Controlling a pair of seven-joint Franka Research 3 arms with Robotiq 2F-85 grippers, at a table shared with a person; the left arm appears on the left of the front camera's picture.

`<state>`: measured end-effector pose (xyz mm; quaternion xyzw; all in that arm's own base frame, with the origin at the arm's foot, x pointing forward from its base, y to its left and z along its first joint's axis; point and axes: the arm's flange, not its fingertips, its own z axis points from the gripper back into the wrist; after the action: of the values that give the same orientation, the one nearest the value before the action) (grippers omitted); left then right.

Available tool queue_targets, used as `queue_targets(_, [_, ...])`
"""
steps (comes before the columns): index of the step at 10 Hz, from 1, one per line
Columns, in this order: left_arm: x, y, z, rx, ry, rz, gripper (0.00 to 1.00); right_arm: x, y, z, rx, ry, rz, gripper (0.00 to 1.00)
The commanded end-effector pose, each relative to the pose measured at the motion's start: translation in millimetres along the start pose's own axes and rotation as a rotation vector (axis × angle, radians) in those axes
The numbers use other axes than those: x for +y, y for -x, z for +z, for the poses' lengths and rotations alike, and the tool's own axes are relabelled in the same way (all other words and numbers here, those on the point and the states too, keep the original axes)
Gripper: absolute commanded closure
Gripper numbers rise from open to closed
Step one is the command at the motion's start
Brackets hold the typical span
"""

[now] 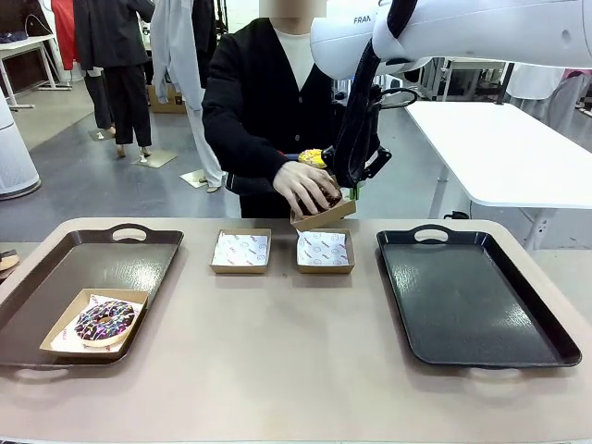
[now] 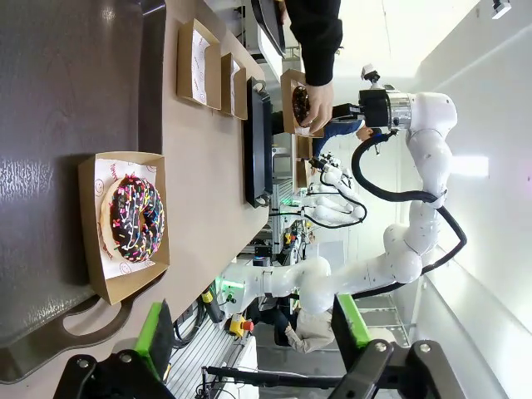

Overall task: Individually package the donuts and arrange them on the tray.
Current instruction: Place the picked Paper togo box on the Handle tray while simultaneously picking up another Paper togo box from the table with the other hand.

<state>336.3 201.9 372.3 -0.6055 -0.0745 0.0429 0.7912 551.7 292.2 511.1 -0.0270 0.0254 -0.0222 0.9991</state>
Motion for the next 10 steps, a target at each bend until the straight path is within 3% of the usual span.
queue_targets(1, [-0.2,0.9,1.7,-0.005,0.003,-0.002,0.00,-2.8,3.5,0.2,0.001,-0.001,0.000,1.00])
queue_targets(10, [-0.2,0.9,1.7,-0.005,0.003,-0.002,0.00,-2.8,3.5,0.2,0.001,-0.001,0.000,1.00])
